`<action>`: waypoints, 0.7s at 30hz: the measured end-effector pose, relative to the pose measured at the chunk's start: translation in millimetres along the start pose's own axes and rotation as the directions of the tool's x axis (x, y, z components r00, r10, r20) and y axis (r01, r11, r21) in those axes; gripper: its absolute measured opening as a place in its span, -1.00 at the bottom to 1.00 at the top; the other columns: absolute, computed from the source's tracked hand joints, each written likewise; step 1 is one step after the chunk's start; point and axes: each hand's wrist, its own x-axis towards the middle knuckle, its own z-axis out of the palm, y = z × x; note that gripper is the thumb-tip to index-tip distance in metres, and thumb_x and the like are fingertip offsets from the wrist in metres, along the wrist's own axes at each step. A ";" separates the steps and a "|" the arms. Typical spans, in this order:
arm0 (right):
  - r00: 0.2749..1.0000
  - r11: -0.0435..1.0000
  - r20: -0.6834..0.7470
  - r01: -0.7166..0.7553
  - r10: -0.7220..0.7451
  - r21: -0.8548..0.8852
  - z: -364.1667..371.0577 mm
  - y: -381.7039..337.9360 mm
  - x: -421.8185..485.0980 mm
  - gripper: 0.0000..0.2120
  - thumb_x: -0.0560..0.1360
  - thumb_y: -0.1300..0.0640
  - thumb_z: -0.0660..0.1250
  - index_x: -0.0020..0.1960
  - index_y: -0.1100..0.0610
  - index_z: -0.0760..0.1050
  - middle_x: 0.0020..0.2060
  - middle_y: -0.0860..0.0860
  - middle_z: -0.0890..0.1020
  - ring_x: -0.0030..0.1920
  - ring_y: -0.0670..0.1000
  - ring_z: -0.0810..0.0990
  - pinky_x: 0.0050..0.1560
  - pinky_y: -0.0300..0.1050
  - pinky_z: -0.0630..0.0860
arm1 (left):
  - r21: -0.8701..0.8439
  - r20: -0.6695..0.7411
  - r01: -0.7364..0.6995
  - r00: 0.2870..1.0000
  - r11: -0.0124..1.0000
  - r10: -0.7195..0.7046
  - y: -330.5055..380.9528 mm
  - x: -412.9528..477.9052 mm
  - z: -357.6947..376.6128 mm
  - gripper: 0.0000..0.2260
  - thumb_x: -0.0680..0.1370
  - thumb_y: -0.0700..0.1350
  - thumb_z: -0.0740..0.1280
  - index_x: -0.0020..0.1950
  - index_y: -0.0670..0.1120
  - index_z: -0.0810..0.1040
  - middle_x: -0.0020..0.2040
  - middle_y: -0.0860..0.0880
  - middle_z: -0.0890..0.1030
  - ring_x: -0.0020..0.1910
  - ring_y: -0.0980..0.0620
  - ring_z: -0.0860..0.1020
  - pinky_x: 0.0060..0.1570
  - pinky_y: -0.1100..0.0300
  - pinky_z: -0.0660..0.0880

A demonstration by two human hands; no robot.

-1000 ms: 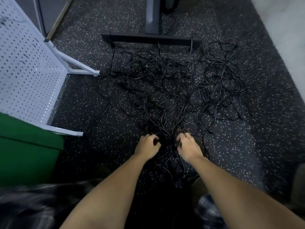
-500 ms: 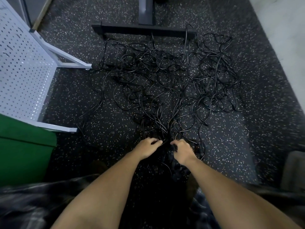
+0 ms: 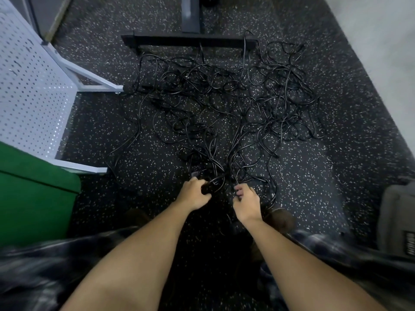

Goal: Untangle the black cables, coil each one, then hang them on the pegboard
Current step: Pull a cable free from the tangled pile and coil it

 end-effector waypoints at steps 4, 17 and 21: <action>0.998 0.997 -0.001 0.060 -0.060 0.045 0.2 -28.5 14.5 -0.71 0.61 0.32 0.30 0.25 0.08 0.60 0.10 0.00 0.57 0.09 0.00 0.57 0.29 -0.03 0.54 | -0.059 -0.086 0.030 0.996 0.998 -0.035 -5.4 -6.4 -9.0 -0.68 0.66 -0.10 0.28 0.41 -0.02 0.60 0.29 -0.02 0.49 0.29 -0.09 0.47 0.31 0.00 0.49; 0.957 0.966 0.267 -0.047 0.116 -0.253 26.6 -92.5 53.8 -0.61 0.65 -0.11 0.31 0.34 0.12 0.55 0.21 0.16 0.60 0.19 0.22 0.63 0.19 0.02 0.56 | 0.103 -0.274 -0.007 0.961 0.995 0.035 -19.1 4.5 -28.0 -0.85 0.62 0.00 0.43 0.10 -0.03 0.70 0.54 0.01 0.28 0.61 -0.12 0.14 0.55 -0.29 0.06; 0.924 0.987 0.353 -0.111 0.147 -0.119 32.3 -104.3 63.4 -0.57 0.68 -0.17 0.20 0.11 0.17 0.62 -0.12 0.12 0.67 -0.20 0.10 0.64 -0.20 -0.09 0.56 | 0.117 -0.336 -0.187 0.917 0.975 0.216 -14.6 -0.1 -45.3 -0.88 0.69 -0.06 0.32 0.14 -0.06 0.61 0.18 0.03 0.59 0.21 -0.02 0.54 0.23 0.00 0.43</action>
